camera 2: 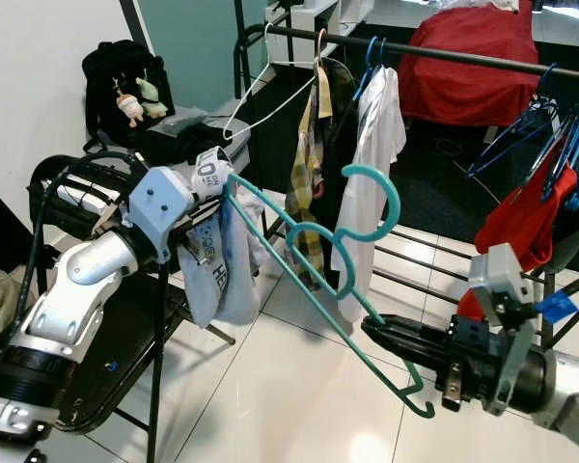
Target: Hang hanger
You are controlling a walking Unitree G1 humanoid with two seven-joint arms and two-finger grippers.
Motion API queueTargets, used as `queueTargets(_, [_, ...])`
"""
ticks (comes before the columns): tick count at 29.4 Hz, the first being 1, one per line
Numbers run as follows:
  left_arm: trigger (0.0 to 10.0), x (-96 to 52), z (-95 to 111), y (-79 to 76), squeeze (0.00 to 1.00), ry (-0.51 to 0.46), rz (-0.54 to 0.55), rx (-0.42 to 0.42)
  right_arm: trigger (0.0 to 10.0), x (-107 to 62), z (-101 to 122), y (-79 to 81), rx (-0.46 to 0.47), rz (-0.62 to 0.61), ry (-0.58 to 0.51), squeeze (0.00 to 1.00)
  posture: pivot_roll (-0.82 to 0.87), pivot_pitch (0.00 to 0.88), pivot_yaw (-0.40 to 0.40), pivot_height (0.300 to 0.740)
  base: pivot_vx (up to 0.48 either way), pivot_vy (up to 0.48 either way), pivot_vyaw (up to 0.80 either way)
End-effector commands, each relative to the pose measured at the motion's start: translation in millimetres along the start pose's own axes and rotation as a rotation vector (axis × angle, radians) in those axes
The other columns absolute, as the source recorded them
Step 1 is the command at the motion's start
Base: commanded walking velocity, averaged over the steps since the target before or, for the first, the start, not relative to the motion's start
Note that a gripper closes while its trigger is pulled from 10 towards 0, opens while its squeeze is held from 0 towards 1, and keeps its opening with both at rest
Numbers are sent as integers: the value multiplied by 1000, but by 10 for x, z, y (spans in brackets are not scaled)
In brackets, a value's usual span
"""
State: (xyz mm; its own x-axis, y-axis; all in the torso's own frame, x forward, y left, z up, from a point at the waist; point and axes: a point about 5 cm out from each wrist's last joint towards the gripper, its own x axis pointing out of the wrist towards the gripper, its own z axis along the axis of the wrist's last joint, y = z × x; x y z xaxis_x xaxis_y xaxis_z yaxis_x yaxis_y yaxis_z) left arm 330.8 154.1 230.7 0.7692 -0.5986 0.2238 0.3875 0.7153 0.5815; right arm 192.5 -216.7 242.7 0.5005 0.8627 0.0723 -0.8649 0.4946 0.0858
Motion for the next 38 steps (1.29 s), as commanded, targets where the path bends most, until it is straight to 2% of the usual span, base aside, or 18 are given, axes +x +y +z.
queueTargets(1, [5804, -38, -32, 8, 0, 16, 6, 16, 10000, -65, 207, -57, -39, -45, -145, 0, -119, 117, 59, 740, 0, 0, 0])
queueTargets(4, [6039, -64, -80, 49, 0, 42, 28, 23, 10000, -133, 334, -111, -46, -77, -252, 0, -119, 115, 58, 740, 0, 0, 0])
queueTargets(8, [6039, -73, -95, 65, 0, 50, 36, 25, 10000, -154, 361, -115, -44, -77, -274, 0, -119, 115, 58, 740, 0, 0, 0])
queueTargets(9, [5882, -84, -114, 85, 0, 59, 46, 35, 10000, -84, 18, -101, -48, -95, 8, 0, -128, 110, 58, 740, 0, 0, 0])
queueTargets(10, [5882, -85, -117, 88, 0, 61, 49, 39, 10000, -77, -69, -54, -31, -64, 55, 0, -126, 108, 56, 740, 0, 0, 0])
queueTargets(13, [5882, -81, -116, 87, 0, 61, 51, 42, 10000, -76, -56, -22, 16, -40, 13, 0, -126, 108, 56, 740, 0, 0, 0])
queueTargets(15, [5804, -75, -108, 77, 0, 57, 49, 43, 10000, -66, -210, 7, -7, -26, 191, 0, -126, 103, 56, 740, 0, 0, 0])
queueTargets(16, [5804, -73, -106, 73, 0, 56, 49, 43, 10000, -68, -256, 20, -16, -17, 242, 0, -126, 103, 56, 740, 0, 0, 0])
queueTargets(17, [5804, -73, -106, 73, 0, 56, 49, 43, 10000, -68, -256, 20, -16, -17, 242, 0, -126, 103, 56, 740, 0, 0, 0])
queueTargets(18, [5843, -71, -106, 77, 0, 55, 51, 43, 10000, -53, -140, -3, 3, -28, 131, 0, -122, 104, 53, 740, 0, 0, 0])
queueTargets(20, [5843, -70, -107, 79, 0, 55, 51, 43, 10000, -50, -100, -10, 11, -32, 92, 0, -122, 104, 53, 740, 0, 0, 0])
queueTargets(21, [7961, -70, -109, 68, 0, 54, 50, 41, 10000, -46, 20, -57, -12, -57, 13, 0, -124, 106, 55, 740, 0, 0, 0])
queueTargets(22, [7961, -70, -109, 68, 0, 54, 50, 41, 10000, -46, 20, -57, -12, -57, 13, 0, -124, 106, 55, 740, 0, 0, 0])
queueTargets(23, [7961, -70, -110, 60, 0, 54, 48, 39, 10000, -47, 96, -86, -31, -74, -33, 0, -124, 106, 55, 740, 0, 0, 0])
queueTargets(24, [9373, -75, -130, 20, 0, 58, 40, 32, 10000, -68, 245, -138, -67, -99, -146, 0, -122, 108, 55, 740, 0, 0, 0])
queueTargets(28, [9294, -87, -162, -33, 0, 67, 28, 24, 10000, -93, 394, -172, -96, -122, -259, 0, -120, 115, 55, 740, 0, 0, 0])
queueTargets(38, [8824, -110, -215, -53, 0, 88, 23, 23, 10000, -101, 489, -184, -117, -133, -302, 0, -118, 118, 55, 740, 0, 0, 0])
